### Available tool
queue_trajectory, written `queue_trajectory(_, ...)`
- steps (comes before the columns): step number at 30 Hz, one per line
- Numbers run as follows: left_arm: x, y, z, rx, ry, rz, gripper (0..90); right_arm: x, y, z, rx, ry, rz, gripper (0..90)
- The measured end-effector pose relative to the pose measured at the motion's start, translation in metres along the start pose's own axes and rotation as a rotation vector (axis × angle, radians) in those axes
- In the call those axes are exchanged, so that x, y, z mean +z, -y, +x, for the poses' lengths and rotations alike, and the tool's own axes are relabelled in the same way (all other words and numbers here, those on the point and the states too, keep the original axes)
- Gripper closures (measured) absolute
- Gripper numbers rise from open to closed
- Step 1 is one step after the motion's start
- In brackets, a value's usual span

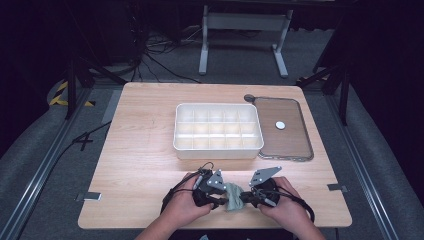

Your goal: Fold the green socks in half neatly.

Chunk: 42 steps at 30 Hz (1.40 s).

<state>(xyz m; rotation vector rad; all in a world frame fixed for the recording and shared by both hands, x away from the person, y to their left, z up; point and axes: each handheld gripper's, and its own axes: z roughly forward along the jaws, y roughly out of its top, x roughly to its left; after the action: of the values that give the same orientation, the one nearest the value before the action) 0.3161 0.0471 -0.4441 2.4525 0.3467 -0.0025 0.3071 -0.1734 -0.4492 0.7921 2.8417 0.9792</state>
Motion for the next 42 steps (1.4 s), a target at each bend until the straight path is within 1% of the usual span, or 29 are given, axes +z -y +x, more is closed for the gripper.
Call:
queue_trajectory(2,0.001,0.000,0.000,0.007,0.000,-0.001,66.3,0.006,-0.001,0.004,-0.006,-0.013,0.005,84.9)
queue_trajectory(3,0.001,0.000,0.000,0.007,0.000,-0.001,66.1,0.006,-0.001,0.004,-0.006,-0.013,0.005,84.9)
queue_trajectory(6,0.002,-0.001,-0.002,0.016,0.000,0.002,65.5,0.013,-0.002,0.009,-0.003,-0.030,-0.004,84.8)
queue_trajectory(7,0.003,-0.002,-0.002,0.031,-0.002,-0.002,65.1,0.014,-0.003,0.010,-0.004,-0.031,-0.006,84.7)
queue_trajectory(9,0.004,-0.002,-0.003,0.029,-0.001,-0.005,64.7,0.014,-0.003,0.010,-0.003,-0.029,-0.008,84.7)
queue_trajectory(10,0.004,-0.003,-0.002,0.043,-0.003,-0.010,64.7,0.015,-0.002,0.009,0.001,-0.033,-0.012,84.6)
queue_trajectory(12,0.004,-0.004,-0.004,0.043,-0.007,-0.020,64.0,0.016,0.000,0.007,0.027,-0.053,-0.032,84.5)
queue_trajectory(13,0.005,-0.006,-0.004,0.051,-0.009,-0.024,63.9,0.016,0.000,0.006,0.031,-0.058,-0.035,84.5)
queue_trajectory(17,0.008,-0.008,-0.006,0.061,-0.012,-0.015,63.1,0.017,0.001,0.005,0.040,-0.064,-0.037,84.8)
queue_trajectory(18,0.010,-0.009,-0.006,0.067,-0.006,-0.012,62.2,0.017,0.001,0.005,0.040,-0.062,-0.034,84.9)
queue_trajectory(19,0.011,-0.009,-0.007,0.065,-0.001,-0.004,62.2,0.017,0.001,0.005,0.040,-0.062,-0.034,84.9)
queue_trajectory(20,0.013,-0.009,-0.007,0.055,0.002,0.010,61.1,0.017,0.001,0.005,0.033,-0.062,-0.032,84.9)
queue_trajectory(21,0.014,-0.010,-0.009,0.049,-0.004,0.007,60.2,0.017,0.001,0.005,0.028,-0.060,-0.032,84.9)
queue_trajectory(23,0.014,-0.011,-0.010,0.058,-0.013,0.020,60.2,0.017,0.002,0.004,0.029,-0.063,-0.031,84.8)
queue_trajectory(24,0.015,-0.011,-0.009,0.048,-0.009,0.021,60.2,0.017,0.002,0.004,0.029,-0.063,-0.029,84.5)
queue_trajectory(25,0.015,-0.011,-0.010,0.036,-0.007,0.022,60.2,0.016,0.002,0.003,0.025,-0.063,-0.022,83.5)
queue_trajectory(28,0.017,-0.012,-0.010,0.027,-0.007,0.024,60.3,0.006,0.001,0.001,0.024,-0.045,0.012,79.0)
queue_trajectory(29,0.017,-0.012,-0.009,0.027,-0.008,0.024,60.3,0.001,0.001,0.000,0.031,-0.038,0.007,78.8)
queue_trajectory(30,0.016,-0.012,-0.009,0.023,-0.006,0.025,60.4,-0.003,0.002,-0.002,0.038,-0.027,-0.011,78.4)
queue_trajectory(32,0.016,-0.012,-0.009,0.019,-0.003,0.023,60.5,-0.013,0.002,-0.006,0.064,-0.005,-0.053,76.5)
queue_trajectory(34,0.016,-0.011,-0.008,0.018,-0.001,0.020,60.5,-0.019,0.003,-0.008,0.094,0.020,-0.099,72.3)
queue_trajectory(36,0.016,-0.011,-0.008,0.016,-0.002,0.020,60.5,-0.021,0.003,-0.009,0.123,0.037,-0.135,68.9)
queue_trajectory(37,0.016,-0.012,-0.009,0.018,-0.004,0.022,60.5,-0.020,0.003,-0.008,0.129,0.047,-0.152,66.2)
queue_trajectory(39,0.016,-0.012,-0.008,0.024,-0.009,0.023,60.5,-0.016,0.001,-0.005,0.138,0.061,-0.180,58.3)
queue_trajectory(40,0.016,-0.012,-0.008,0.025,-0.009,0.023,60.5,-0.014,0.000,-0.004,0.133,0.068,-0.195,58.2)
queue_trajectory(42,0.016,-0.012,-0.009,0.025,-0.010,0.024,60.5,-0.012,-0.002,-0.001,0.150,0.075,-0.203,56.2)
